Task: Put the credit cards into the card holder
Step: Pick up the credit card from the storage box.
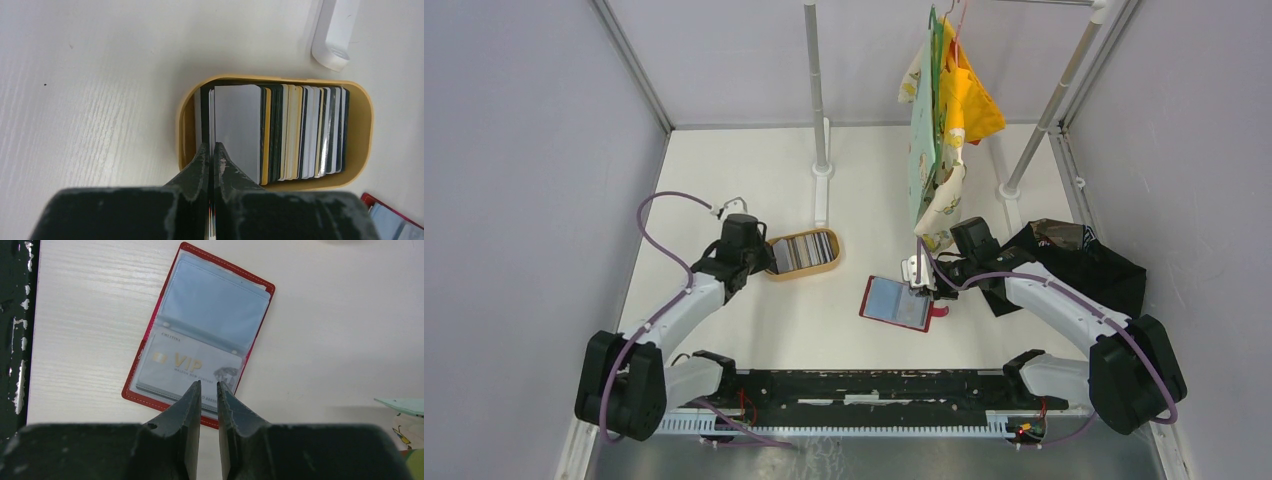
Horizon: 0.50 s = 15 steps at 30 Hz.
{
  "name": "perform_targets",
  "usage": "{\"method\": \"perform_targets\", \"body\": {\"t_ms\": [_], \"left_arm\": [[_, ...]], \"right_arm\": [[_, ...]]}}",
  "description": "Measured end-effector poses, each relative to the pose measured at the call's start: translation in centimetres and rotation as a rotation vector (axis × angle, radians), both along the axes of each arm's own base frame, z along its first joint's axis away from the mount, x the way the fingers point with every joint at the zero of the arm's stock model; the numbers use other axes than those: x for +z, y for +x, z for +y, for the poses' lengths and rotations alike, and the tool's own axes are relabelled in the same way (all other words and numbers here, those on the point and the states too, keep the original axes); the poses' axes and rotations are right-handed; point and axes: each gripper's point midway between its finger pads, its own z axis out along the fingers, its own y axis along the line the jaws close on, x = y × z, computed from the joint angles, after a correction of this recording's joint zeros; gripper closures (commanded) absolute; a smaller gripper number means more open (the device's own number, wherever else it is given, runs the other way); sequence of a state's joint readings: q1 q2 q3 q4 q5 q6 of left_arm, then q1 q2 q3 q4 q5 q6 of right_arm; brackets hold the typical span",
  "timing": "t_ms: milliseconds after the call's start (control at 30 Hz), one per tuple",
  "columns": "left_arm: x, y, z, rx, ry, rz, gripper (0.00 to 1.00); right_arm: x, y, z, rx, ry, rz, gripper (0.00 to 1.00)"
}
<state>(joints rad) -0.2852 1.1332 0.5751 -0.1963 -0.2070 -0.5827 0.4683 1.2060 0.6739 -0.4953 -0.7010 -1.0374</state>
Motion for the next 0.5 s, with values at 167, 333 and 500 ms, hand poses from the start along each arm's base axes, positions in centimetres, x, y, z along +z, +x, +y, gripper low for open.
{"method": "perform_targets", "body": {"t_ms": [167,333,500], "left_arm": [[-1.1,0.4,0.1,0.004,0.012,0.037,0.98],[-1.3,1.1,-0.1,0.004,0.019,0.060,0.96],[-1.1,1.6,-0.3,0.003,0.023,0.074,0.88]], "right_arm": [[0.0,0.0,0.0,0.000,0.000,0.000,0.77],[0.0,0.0,0.0,0.002,0.002,0.001,0.77],[0.0,0.0,0.0,0.002,0.002,0.001,0.77]]}}
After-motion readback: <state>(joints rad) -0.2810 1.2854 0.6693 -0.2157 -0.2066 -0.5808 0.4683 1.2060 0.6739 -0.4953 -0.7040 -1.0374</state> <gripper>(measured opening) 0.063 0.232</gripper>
